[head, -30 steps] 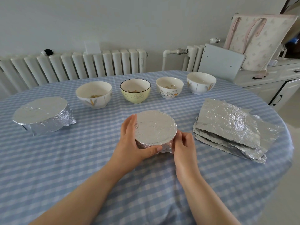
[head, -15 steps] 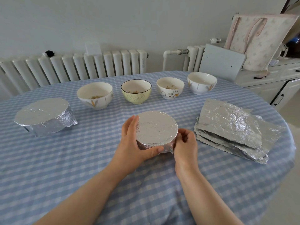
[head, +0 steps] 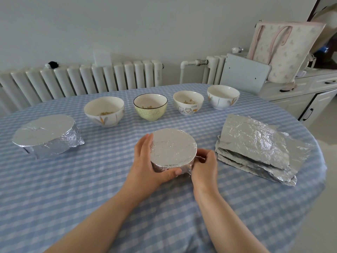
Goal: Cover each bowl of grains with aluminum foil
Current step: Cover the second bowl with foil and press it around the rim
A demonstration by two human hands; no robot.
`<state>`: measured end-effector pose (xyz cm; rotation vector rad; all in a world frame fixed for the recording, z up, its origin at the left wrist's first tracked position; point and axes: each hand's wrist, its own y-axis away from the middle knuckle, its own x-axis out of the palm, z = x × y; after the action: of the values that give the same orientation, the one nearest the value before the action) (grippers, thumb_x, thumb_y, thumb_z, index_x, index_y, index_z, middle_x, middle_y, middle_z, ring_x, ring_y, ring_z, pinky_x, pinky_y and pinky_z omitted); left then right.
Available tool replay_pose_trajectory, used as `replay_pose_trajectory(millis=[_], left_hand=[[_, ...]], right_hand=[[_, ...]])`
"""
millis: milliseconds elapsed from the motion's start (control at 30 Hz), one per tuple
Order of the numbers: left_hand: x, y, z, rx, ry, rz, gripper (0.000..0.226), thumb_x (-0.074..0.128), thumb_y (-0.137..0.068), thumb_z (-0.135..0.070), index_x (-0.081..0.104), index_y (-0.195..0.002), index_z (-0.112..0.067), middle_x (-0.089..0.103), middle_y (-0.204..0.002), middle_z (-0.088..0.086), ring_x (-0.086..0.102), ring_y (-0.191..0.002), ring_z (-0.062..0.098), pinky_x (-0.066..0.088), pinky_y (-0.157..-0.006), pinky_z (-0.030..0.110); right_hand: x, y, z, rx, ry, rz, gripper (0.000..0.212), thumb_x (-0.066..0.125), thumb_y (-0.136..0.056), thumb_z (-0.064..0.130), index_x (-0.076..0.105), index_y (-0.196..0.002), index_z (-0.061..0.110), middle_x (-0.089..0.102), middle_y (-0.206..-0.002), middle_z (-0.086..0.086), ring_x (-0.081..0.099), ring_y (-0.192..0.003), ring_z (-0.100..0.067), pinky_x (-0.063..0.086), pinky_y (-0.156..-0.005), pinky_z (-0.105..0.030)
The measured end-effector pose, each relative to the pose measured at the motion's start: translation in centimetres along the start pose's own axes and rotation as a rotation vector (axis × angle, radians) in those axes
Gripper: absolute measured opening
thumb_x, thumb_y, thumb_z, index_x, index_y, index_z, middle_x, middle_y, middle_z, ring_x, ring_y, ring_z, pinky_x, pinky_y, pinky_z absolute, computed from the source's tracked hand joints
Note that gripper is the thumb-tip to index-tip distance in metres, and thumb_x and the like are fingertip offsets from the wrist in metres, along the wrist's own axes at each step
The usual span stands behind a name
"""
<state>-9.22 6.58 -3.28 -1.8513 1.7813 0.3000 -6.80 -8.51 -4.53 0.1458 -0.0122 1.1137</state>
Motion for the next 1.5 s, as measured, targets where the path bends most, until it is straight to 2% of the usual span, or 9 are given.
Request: replay_pose_trajectory(millis=[267, 400, 533, 667, 800, 900, 1100, 1333, 1500], left_hand=[[-0.1, -0.1, 0.1, 0.008, -0.024, -0.001, 0.134, 0.072, -0.047, -0.081, 0.01, -0.153, -0.027, 0.009, -0.151, -0.02, 0.02, -0.135, -0.003, 0.026, -0.103, 0.017], [0.2, 0.7, -0.2, 0.024, -0.029, 0.0, 0.137, 0.057, -0.044, -0.094, 0.01, -0.153, -0.028, 0.007, -0.148, -0.022, 0.019, -0.136, -0.002, 0.027, -0.106, 0.017], [-0.3, 1.5, -0.9, 0.0, -0.083, -0.066, 0.115, 0.024, -0.058, -0.1, 0.018, -0.151, -0.032, 0.017, -0.14, -0.019, 0.042, -0.106, -0.014, 0.038, -0.094, 0.024], [-1.1, 0.8, -0.7, 0.002, -0.198, -0.105, 0.11, 0.011, -0.066, -0.096, 0.024, -0.151, -0.028, 0.023, -0.141, -0.01, 0.041, -0.123, 0.01, 0.039, -0.105, 0.04], [-1.5, -0.4, 0.1, 0.116, -0.17, -0.029, 0.104, 0.027, -0.07, -0.093, 0.019, -0.153, -0.032, 0.002, -0.158, -0.017, 0.006, -0.147, 0.006, 0.029, -0.114, 0.043], [-1.5, -0.8, 0.4, 0.109, -0.047, 0.114, 0.115, 0.043, -0.063, -0.094, 0.011, -0.154, -0.03, 0.001, -0.16, -0.019, 0.0, -0.144, -0.007, 0.016, -0.12, 0.033], [-1.5, -0.7, 0.4, 0.029, 0.065, 0.18, 0.129, 0.067, -0.044, -0.088, 0.013, -0.15, -0.037, 0.008, -0.156, -0.021, 0.008, -0.142, -0.01, 0.014, -0.111, 0.009], [-0.1, 0.5, -0.2, 0.039, -0.053, 0.069, 0.127, 0.074, -0.038, -0.081, 0.009, -0.143, -0.05, 0.0, -0.154, -0.023, 0.007, -0.122, -0.031, 0.021, -0.101, 0.013], [0.1, 0.7, -0.8, 0.044, -0.086, 0.042, 0.119, 0.067, -0.04, -0.082, 0.003, -0.136, -0.055, 0.0, -0.154, -0.019, 0.015, -0.119, -0.023, 0.021, -0.097, 0.01]], right_hand=[[-0.6, -0.8, -0.1, 0.001, 0.086, 0.053, 0.03, 0.053, -0.08, -0.009, 0.055, -0.086, 0.02, 0.066, -0.086, -0.003, 0.06, -0.073, -0.013, 0.048, -0.059, -0.025], [-1.3, -1.1, -0.1, -0.028, 0.101, 0.033, 0.021, 0.058, -0.086, 0.0, 0.06, -0.086, 0.021, 0.068, -0.089, -0.004, 0.064, -0.08, -0.019, 0.053, -0.064, -0.035], [-2.5, -2.0, 0.6, -0.129, 0.268, 0.077, 0.028, 0.05, -0.091, 0.0, 0.063, -0.083, 0.023, 0.068, -0.093, -0.002, 0.062, -0.072, -0.007, 0.049, -0.059, -0.02], [-4.0, -2.1, 1.2, -0.237, 0.262, 0.048, 0.04, 0.036, -0.093, -0.006, 0.061, -0.104, 0.023, 0.064, -0.112, -0.001, 0.066, -0.092, -0.01, 0.053, -0.09, -0.033], [-3.8, 0.6, 1.6, -0.363, 0.24, 0.075, 0.017, 0.049, -0.099, 0.03, 0.064, -0.104, 0.024, 0.065, -0.105, 0.003, 0.062, -0.095, -0.004, 0.047, -0.089, -0.02], [-2.9, 2.3, 1.3, -0.41, 0.236, 0.141, 0.017, 0.053, -0.097, 0.029, 0.068, -0.1, 0.021, 0.057, -0.11, 0.003, 0.055, -0.094, 0.01, 0.038, -0.077, -0.001], [-2.6, 2.7, 0.3, -0.35, 0.12, 0.095, 0.029, 0.06, -0.092, 0.029, 0.057, -0.119, 0.021, 0.061, -0.112, 0.012, 0.059, -0.098, 0.009, 0.041, -0.075, -0.001], [-3.3, 0.0, 1.2, -0.29, 0.021, 0.288, 0.023, 0.064, -0.086, 0.026, 0.056, -0.107, 0.023, 0.067, -0.103, 0.007, 0.064, -0.092, 0.006, 0.048, -0.081, -0.013], [-3.6, 0.0, 0.2, -0.308, -0.005, 0.317, 0.036, 0.057, -0.086, 0.033, 0.062, -0.115, 0.011, 0.07, -0.11, -0.001, 0.065, -0.103, -0.006, 0.05, -0.087, -0.02]])
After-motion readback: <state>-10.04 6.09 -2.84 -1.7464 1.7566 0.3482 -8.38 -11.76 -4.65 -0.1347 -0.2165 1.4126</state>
